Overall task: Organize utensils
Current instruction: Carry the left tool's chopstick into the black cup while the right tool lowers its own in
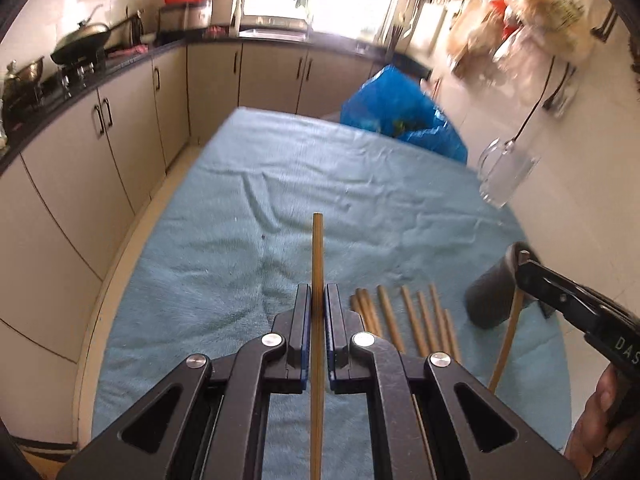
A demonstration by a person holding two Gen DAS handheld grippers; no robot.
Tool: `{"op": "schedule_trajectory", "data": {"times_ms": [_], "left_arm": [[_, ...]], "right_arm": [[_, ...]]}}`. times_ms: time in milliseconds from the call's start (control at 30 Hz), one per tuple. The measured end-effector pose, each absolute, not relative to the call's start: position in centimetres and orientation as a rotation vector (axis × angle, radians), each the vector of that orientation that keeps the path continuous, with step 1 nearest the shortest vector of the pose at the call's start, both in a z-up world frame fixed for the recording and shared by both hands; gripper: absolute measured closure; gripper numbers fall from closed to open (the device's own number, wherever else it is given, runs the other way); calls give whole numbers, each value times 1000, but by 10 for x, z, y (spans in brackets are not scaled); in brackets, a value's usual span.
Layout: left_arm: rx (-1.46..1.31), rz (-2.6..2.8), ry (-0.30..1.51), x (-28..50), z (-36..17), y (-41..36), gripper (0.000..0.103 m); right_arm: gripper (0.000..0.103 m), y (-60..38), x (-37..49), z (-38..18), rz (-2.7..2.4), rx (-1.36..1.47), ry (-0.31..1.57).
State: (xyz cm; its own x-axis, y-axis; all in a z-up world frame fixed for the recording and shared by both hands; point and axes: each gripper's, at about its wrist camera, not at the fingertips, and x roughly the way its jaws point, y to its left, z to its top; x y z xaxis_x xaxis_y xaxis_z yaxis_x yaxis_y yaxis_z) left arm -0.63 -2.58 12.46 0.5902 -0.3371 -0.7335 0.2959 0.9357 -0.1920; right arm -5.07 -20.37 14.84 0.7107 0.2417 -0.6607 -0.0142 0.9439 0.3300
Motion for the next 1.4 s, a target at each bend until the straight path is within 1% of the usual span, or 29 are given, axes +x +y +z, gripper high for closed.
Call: {"op": "schedule_trajectory", "data": {"times_ms": [233, 400, 700, 1400], "left_arm": [[-52, -373, 762, -42, 151, -24, 97], [-38, -379, 726, -58, 160, -28, 97], [-35, -379, 712, -68, 166, -27, 97], [-42, -378, 694, -69, 175, -27, 97]], "right_arm": [[95, -205, -102, 170, 165, 315, 632], [95, -202, -132, 181, 171, 298, 557], [95, -208, -151, 186, 161, 302, 515], [95, -214, -158, 193, 145, 302, 475]]}}
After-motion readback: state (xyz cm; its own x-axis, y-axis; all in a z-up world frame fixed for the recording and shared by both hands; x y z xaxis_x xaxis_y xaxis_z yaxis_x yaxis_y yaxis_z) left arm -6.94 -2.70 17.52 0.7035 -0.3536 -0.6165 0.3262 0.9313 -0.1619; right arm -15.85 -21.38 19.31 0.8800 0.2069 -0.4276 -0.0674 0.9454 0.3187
